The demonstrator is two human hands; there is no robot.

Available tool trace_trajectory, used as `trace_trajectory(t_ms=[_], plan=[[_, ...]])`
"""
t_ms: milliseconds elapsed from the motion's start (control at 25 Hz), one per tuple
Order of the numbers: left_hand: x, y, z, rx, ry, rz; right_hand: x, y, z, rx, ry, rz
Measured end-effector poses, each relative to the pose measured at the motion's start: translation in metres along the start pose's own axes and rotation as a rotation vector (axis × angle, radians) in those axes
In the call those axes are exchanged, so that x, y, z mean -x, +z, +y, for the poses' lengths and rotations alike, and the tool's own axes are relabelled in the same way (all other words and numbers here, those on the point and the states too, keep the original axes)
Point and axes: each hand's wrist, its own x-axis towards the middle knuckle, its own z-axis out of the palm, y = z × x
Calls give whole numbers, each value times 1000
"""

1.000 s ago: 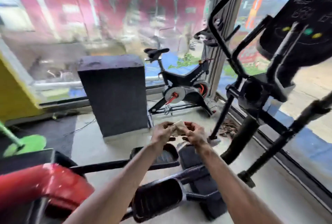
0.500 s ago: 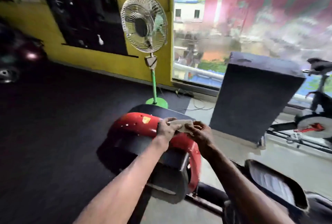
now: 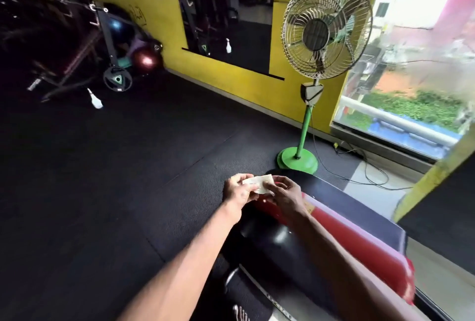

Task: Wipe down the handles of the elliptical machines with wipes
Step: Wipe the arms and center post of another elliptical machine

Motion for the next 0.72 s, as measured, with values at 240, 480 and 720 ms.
trace_trajectory(t_ms=[240,480,720], plan=[[-139,-33,56,-68,4,60,-138,78,-21,0,-1,11],[-257,-43,102,-117,-7,27,-247,127,-46,-80,-29,56],[-403,-31,141,-202,-24,-191,-356,148,-64,-181,-99,306]])
